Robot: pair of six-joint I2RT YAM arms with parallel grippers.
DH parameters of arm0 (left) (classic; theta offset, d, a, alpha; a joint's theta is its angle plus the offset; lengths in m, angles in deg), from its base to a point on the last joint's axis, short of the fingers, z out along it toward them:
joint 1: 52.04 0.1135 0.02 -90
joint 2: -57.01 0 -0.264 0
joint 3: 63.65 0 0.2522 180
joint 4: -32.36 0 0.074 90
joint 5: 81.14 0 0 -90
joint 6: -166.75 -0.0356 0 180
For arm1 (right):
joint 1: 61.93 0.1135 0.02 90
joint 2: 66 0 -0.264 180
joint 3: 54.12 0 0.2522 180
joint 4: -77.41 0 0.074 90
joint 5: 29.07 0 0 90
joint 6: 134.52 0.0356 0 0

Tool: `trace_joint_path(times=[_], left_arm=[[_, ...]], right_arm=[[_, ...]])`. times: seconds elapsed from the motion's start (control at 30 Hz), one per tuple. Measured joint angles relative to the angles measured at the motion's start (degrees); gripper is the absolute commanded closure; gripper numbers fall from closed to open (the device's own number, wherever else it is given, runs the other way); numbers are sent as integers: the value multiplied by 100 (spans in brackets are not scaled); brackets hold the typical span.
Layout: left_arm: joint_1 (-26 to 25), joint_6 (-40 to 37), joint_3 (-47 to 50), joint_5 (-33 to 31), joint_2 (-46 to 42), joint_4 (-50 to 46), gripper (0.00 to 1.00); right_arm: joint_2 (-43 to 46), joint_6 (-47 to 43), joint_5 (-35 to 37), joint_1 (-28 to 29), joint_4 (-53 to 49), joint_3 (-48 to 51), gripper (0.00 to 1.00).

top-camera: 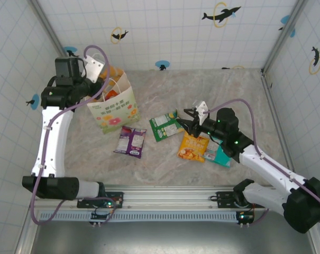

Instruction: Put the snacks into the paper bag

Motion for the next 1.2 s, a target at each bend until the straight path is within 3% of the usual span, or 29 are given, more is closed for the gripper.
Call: trace_joint_path(times=[0.2, 0.27, 0.37, 0.47, 0.77, 1.03, 1.2], left_arm=[[0, -249, 127, -334, 28, -256, 100], [0, -306, 127, -385, 55, -269, 89], [0, -358, 127, -470, 127, -256, 61], [0, -321, 125, -535, 177, -184, 50], [0, -76, 66, -367, 164, 289, 43], [0, 1073, 890, 581, -597, 1816, 41], [0, 1641, 951, 1196, -839, 2218, 41]], right_arm=[[-101, 0, 0, 87, 0, 0, 44], [-107, -2, 0, 109, 0, 0, 44], [-109, -4, -2, 111, -2, 0, 44], [-125, 0, 0, 111, 0, 0, 45], [-319, 26, 7, 267, -13, -24, 46], [-756, 166, 192, 658, -520, -538, 47], [-1029, 581, 428, 1032, -717, -723, 46]])
